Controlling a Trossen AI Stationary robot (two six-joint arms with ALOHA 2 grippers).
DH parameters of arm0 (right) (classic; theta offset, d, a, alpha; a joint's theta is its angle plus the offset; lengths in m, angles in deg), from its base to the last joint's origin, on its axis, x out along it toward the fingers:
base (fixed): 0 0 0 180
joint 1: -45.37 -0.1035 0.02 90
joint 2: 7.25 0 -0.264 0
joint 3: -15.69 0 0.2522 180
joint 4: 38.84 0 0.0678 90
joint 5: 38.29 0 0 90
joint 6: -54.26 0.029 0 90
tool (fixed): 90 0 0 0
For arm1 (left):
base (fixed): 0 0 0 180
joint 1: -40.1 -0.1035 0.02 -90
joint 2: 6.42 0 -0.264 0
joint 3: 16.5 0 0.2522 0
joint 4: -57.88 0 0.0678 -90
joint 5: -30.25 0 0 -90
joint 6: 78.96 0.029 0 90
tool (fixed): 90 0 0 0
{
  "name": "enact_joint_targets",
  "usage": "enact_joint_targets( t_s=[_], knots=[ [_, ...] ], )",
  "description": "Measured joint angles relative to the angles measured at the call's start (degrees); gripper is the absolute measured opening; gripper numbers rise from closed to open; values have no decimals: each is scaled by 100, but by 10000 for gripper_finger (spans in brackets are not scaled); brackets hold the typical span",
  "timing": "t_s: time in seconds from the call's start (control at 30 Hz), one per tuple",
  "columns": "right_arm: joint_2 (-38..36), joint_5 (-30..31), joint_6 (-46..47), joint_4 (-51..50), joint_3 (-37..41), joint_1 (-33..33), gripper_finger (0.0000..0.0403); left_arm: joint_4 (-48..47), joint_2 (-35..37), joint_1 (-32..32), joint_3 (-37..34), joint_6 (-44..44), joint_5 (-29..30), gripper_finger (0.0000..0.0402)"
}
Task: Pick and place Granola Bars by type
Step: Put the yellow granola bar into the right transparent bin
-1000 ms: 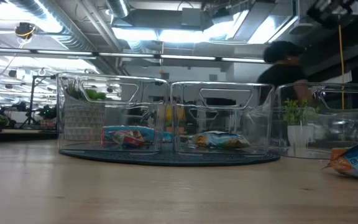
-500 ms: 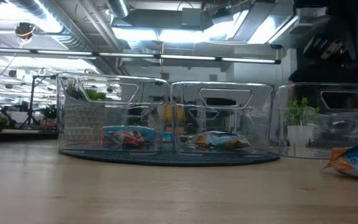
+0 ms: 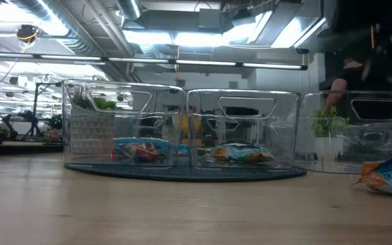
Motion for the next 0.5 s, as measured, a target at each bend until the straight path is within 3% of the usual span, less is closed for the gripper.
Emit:
enact_joint_targets(
  t_s=[0.17, 0.5],
  knots=[
    [500, 0, 425, -33, 2, -106, 273, 0, 0, 0, 0, 43, -12, 31],
    [1351, -129, 586, -153, -24, -158, 268, 9, 0, 0, 0, 28, -72, 31]
  ],
)
